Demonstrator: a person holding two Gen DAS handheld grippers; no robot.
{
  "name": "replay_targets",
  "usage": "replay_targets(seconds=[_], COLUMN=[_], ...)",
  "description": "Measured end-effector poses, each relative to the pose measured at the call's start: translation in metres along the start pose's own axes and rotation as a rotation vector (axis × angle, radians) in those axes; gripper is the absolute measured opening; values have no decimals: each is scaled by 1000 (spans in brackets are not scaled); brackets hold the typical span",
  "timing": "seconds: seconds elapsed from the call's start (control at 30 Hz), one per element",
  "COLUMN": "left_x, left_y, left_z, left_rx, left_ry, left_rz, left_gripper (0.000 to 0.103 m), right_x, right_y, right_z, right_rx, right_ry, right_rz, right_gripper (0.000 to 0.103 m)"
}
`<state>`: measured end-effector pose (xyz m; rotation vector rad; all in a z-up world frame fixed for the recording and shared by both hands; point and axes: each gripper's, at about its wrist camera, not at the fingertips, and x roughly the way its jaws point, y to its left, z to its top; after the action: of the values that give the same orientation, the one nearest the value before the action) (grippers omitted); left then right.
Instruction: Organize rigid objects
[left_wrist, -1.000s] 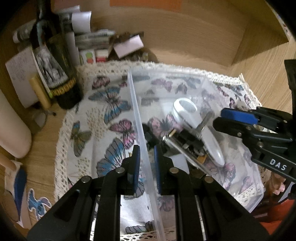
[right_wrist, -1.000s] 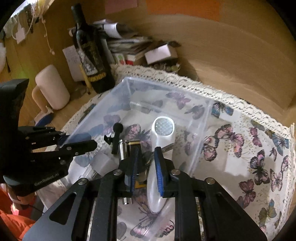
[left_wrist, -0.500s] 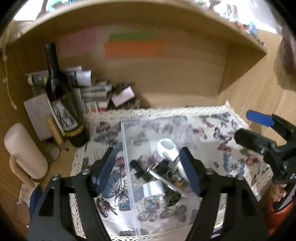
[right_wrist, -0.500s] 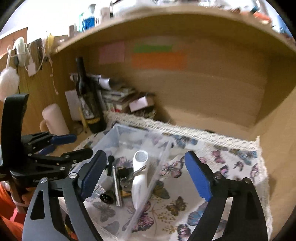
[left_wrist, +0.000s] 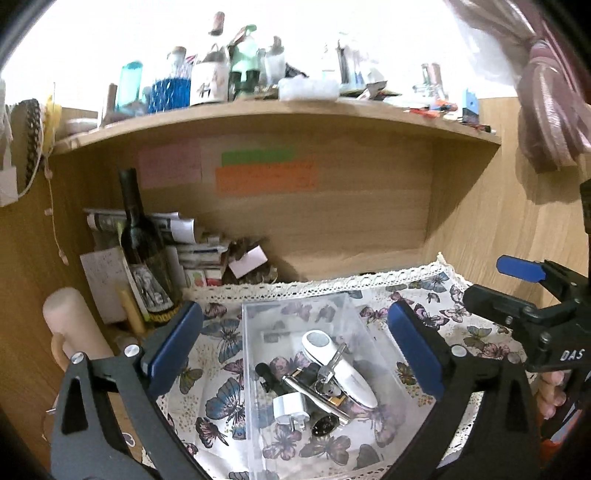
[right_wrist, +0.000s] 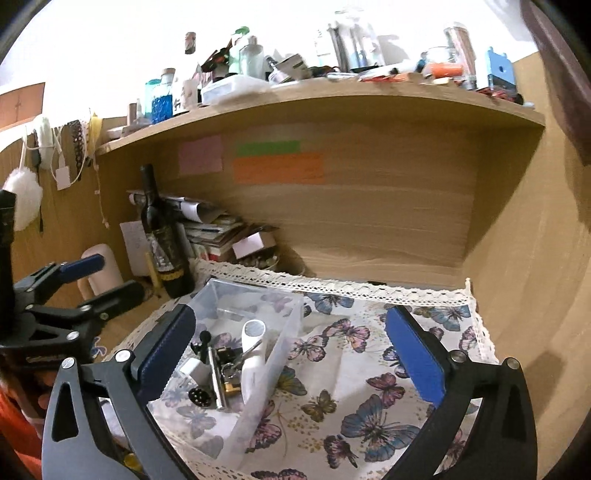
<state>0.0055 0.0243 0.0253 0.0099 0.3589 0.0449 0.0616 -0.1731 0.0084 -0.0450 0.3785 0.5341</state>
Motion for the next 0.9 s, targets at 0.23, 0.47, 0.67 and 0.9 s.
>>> replay_targets(seconds=[0.23, 0.47, 0.67, 0.9], left_x=[-9, -10, -9, -5], left_y=[-4, -5, -5, -4], left_z=[-2, -4, -4, -4], left_rx=[-3, -2, -8, -15], left_ry=[-17, -23, -17, -8], left_rz=[-8, -19, -23, -33], left_gripper=[102, 102, 102, 102], right_x=[-7, -11, -11, -11], right_y=[-4, -4, -4, -2], right_z=[-4, -6, -6, -6], right_rx=[14, 15, 13, 10], right_ry=[-5, -9, -6, -8], right_rz=[-5, -7, -9, -8], right_gripper=[103, 103, 103, 103])
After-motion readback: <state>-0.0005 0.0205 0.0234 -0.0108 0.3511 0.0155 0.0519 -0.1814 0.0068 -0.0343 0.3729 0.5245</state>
